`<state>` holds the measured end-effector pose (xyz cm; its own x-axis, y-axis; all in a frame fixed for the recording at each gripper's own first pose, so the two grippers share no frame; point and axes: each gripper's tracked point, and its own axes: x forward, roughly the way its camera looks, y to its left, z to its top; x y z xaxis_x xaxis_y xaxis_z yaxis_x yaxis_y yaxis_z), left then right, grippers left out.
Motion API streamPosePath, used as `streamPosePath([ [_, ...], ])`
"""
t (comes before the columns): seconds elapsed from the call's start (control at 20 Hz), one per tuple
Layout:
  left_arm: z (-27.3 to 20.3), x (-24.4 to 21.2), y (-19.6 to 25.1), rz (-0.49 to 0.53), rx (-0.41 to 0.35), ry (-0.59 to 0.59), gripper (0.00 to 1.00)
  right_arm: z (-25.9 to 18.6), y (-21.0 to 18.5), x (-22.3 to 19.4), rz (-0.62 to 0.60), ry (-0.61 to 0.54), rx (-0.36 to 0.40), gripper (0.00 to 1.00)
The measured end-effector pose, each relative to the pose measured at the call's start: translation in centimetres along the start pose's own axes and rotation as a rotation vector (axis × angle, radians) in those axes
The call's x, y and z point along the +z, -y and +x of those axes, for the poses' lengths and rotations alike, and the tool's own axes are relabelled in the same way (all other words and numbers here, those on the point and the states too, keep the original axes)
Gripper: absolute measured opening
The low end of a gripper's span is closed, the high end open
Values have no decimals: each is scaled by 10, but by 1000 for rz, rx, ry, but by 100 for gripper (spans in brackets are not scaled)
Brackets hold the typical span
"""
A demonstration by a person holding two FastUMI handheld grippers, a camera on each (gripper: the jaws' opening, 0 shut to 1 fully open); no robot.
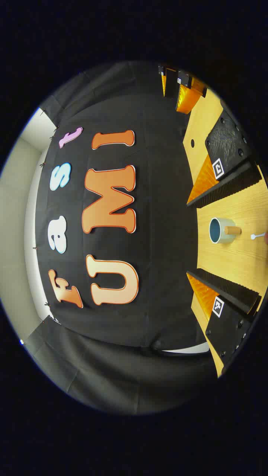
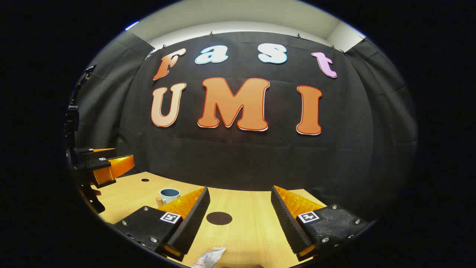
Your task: Put the toothbrush and toothpaste on the desktop into the cup, then pick up the cup and place it on the coaster on the desktop.
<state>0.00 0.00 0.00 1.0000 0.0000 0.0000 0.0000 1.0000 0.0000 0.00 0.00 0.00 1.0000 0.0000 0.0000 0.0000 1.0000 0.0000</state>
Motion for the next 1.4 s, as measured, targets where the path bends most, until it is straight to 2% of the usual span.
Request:
streamPosePath([
  [0.15, 6, -4, -8, 3, 1, -15, 98, 4, -7, 7, 18, 11, 11, 98],
  [0.3, 11, -2, -12, -60, 7, -26, 98, 6, -7, 13, 5, 23, 15, 98],
  [0.7, 23, 4, 0, -46, -7, 0, 98, 16, -15, 14, 12, 21, 50, 98],
  [0.85, 26, -5, 2, -47, -11, -26, 98, 16, -21, 7, 2, 1, 62, 98],
  [1.15, 21, -48, 11, -59, -33, -184, 98, 13, -37, -40, 2, -148, 95, 99],
  [1.4, 13, -97, 15, -29, -36, -338, 98, 3, -43, -100, 47, -346, 114, 98],
])
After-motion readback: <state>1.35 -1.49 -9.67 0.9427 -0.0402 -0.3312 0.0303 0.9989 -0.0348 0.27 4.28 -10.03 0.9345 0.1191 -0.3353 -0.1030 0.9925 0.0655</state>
